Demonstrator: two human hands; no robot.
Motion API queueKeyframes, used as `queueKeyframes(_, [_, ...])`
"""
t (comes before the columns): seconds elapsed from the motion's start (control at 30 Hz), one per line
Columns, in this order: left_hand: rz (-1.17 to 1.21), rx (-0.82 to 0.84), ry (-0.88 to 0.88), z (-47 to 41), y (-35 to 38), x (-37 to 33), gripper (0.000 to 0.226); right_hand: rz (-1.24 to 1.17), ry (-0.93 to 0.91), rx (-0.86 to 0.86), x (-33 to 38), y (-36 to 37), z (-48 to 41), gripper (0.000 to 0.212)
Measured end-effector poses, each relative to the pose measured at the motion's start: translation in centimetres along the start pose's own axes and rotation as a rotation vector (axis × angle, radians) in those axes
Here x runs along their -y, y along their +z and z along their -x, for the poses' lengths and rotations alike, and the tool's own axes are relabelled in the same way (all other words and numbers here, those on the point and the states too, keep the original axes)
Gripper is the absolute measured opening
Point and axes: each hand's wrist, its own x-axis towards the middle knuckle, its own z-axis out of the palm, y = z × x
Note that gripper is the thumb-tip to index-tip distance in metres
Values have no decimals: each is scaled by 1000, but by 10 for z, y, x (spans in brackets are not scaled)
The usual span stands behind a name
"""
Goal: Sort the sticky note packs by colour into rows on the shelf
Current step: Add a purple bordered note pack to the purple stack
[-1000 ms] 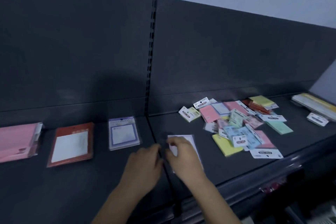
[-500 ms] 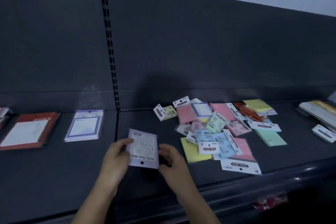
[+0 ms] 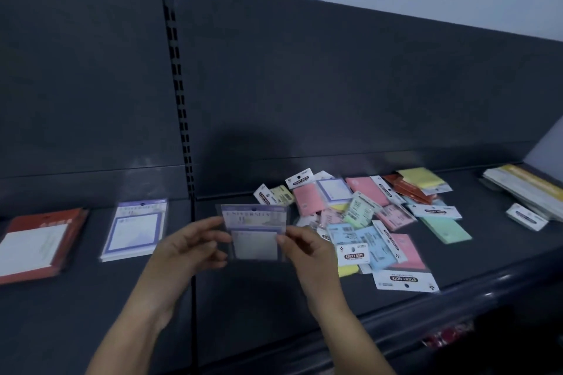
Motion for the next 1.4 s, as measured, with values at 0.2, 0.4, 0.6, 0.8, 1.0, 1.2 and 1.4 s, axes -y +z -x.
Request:
queueKeyframes(0.2, [-126, -19, 73, -13, 18, 8, 18, -239, 151, 24, 7, 0, -17, 13])
queueKeyframes(0.4, [-47, 48, 27, -25, 42, 5, 20, -22, 145, 307, 15, -22, -56, 11])
queueKeyframes(0.6, [42, -127, -69, -38, 78, 16, 16, 384, 83, 211, 16, -78, -133, 19])
queueKeyframes(0.8, [60, -173, -112, -51, 113, 23, 18, 1078, 134, 193, -28, -133, -216, 36])
queueKeyframes(1.0, [73, -239, -131, -57, 132, 28, 18, 1162, 288, 246, -56, -131, -245, 71])
queueKeyframes(1.2, [43, -271, -125, -53, 135, 28, 18, 731, 388, 154, -62, -129, -250, 64])
queueKeyframes(1.4, [97, -274, -105, -48, 123, 19, 19, 438, 218, 73, -16, -130, -239, 24])
